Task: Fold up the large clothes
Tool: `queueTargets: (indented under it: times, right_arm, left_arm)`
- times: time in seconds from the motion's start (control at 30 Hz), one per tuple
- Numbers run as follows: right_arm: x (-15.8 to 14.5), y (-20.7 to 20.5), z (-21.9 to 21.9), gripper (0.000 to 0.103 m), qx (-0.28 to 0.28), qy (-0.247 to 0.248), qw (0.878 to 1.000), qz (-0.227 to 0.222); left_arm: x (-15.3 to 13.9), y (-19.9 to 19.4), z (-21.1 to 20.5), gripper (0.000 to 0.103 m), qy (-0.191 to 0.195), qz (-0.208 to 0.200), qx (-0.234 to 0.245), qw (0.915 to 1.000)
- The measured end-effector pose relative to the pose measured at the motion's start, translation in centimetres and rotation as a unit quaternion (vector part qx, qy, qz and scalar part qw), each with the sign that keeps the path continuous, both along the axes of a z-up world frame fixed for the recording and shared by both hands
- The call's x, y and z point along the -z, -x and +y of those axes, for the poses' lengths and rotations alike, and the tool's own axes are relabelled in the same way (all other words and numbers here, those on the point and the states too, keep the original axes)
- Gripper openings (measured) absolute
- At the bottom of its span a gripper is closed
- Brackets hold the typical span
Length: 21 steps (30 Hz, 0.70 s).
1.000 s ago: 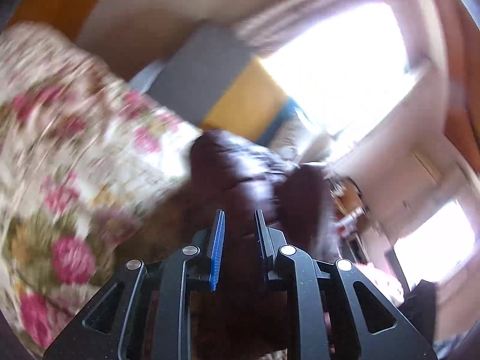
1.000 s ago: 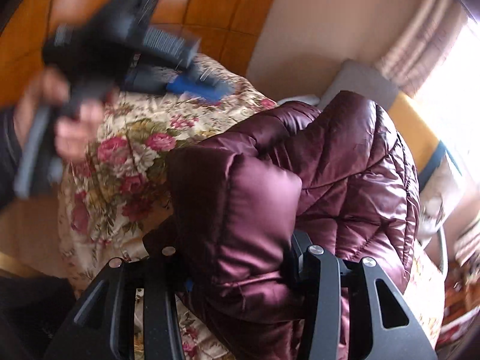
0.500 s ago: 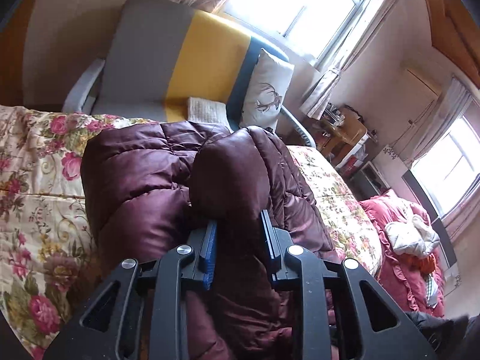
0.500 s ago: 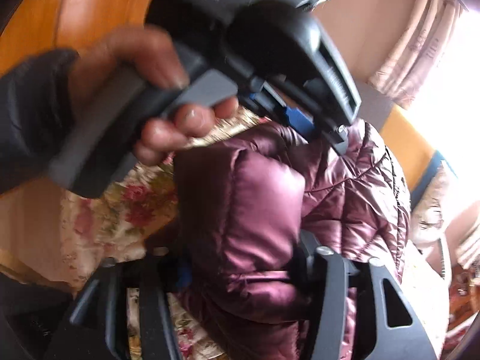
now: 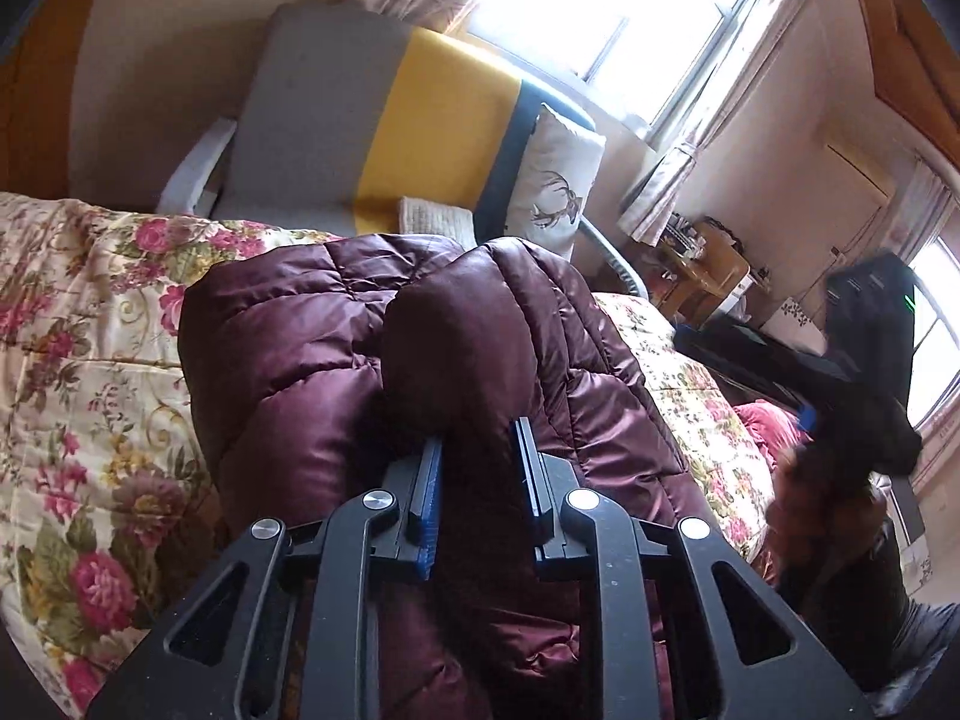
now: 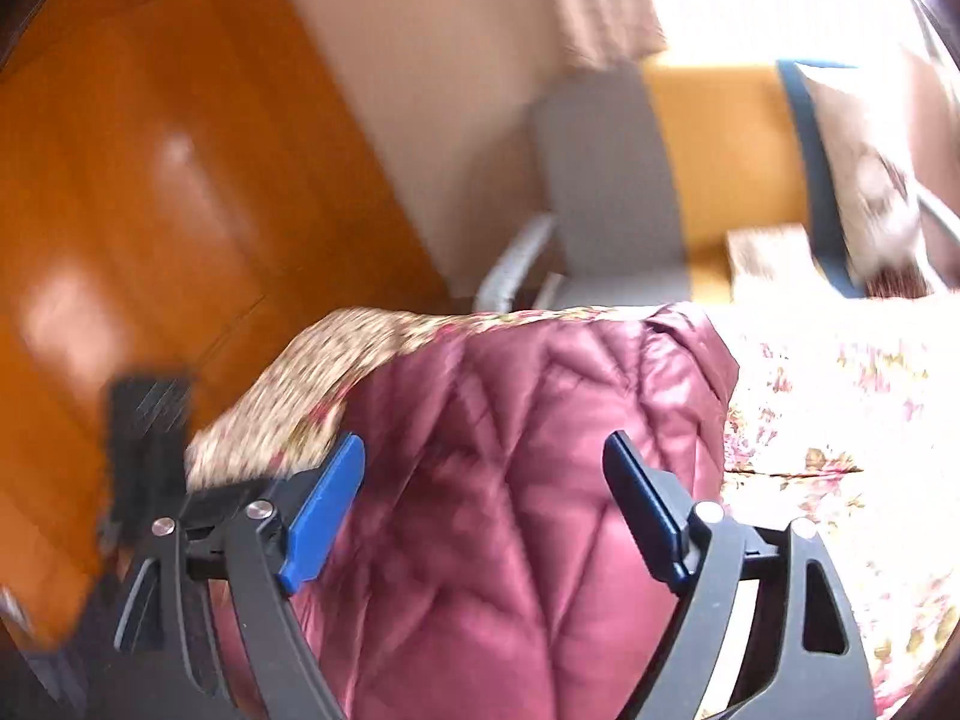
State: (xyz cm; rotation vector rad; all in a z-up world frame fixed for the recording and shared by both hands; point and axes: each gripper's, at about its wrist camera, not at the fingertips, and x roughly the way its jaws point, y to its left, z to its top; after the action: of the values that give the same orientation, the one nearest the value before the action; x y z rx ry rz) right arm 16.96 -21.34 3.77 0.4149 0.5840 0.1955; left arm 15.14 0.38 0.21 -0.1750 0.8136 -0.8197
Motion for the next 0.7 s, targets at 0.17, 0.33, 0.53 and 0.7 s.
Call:
queueTargets:
  times: [0.17, 0.33, 0.53, 0.7]
  right_arm:
    - [2.4, -3.5, 2.7, 0.072, 0.021, -0.007, 0.999, 0.040]
    - [4.4, -4.3, 6.2, 0.073, 0.022, 0.055, 0.997, 0.043]
    - [7.5, -6.0, 9.0, 0.077, 0.031, 0.118, 0.991, 0.046]
    - [7.2, -5.9, 8.5, 0.077, 0.027, 0.109, 0.992, 0.052]
  left_arm:
    - [1.6, 0.2, 1.1, 0.019, -0.004, 0.002, -0.026, 0.9996]
    - [5.0, -0.1, 3.8, 0.019, 0.028, 0.035, -0.049, 0.9978]
    - [5.3, 0.4, 5.7, 0.022, 0.053, 0.060, -0.092, 0.9926]
    - [2.5, 2.8, 5.6, 0.069, 0.045, 0.038, -0.124, 0.9905]
